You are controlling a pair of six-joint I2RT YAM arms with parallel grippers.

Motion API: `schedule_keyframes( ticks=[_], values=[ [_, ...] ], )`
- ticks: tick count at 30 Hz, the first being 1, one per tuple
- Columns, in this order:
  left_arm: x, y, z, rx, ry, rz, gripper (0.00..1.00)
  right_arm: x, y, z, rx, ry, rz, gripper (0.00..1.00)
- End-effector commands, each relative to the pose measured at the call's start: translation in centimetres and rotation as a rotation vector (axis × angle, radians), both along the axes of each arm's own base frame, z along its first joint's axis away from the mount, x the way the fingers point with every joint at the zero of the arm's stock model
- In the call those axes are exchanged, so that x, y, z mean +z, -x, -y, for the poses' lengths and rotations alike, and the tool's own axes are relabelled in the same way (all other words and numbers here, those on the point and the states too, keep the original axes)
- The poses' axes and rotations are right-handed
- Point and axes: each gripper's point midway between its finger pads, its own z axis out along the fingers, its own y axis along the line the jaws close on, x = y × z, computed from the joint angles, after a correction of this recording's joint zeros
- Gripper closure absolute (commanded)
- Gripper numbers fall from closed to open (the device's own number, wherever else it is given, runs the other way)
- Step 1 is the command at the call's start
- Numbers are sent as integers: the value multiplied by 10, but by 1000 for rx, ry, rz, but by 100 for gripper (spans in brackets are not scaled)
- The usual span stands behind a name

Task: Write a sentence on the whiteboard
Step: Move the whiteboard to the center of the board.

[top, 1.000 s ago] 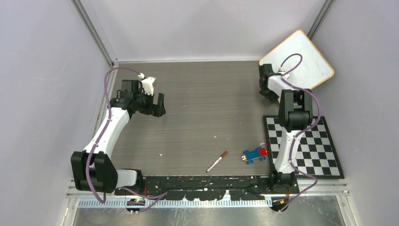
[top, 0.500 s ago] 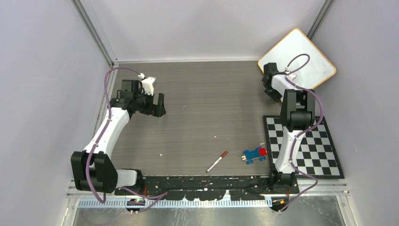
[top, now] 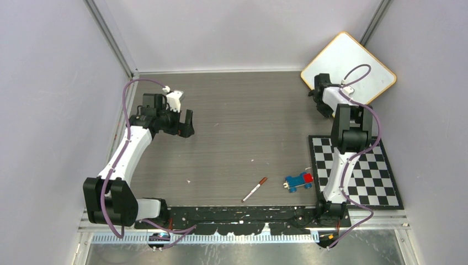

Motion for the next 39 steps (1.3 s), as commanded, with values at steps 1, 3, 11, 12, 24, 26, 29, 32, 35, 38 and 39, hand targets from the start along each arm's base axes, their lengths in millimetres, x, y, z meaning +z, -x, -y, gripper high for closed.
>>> schedule_keyframes(
  ticks=[1,3,11,12,24,26,29,32,35,38,39],
  values=[
    [7,-1,2,-17,11,19,0,10,-11,-2,50,-6,25,100],
    [7,-1,2,-17,12,19,0,10,-11,-9,93,-40,39,100],
    [7,-2,2,-15,15,21,0,12,-11,-47,294,-115,90,100],
    [7,-2,2,-13,14,22,0,12,-10,-51,314,-122,88,100],
    [9,-2,1,-14,8,25,0,-3,-2,-150,762,-253,-13,100],
    [9,-2,2,-19,10,24,0,-4,1,-166,836,-270,-18,100],
    [10,0,4,-32,17,15,0,-4,7,-191,956,-288,-38,100],
    [16,0,4,-29,37,22,0,-4,17,-219,1081,-318,-52,100],
    [25,-1,2,-22,77,40,0,-3,33,-245,1211,-365,-80,100],
    [34,1,1,-29,127,48,0,-4,48,-263,1322,-372,-114,100],
    [36,2,3,-39,142,52,0,-4,54,-268,1361,-369,-128,100]
  ],
)
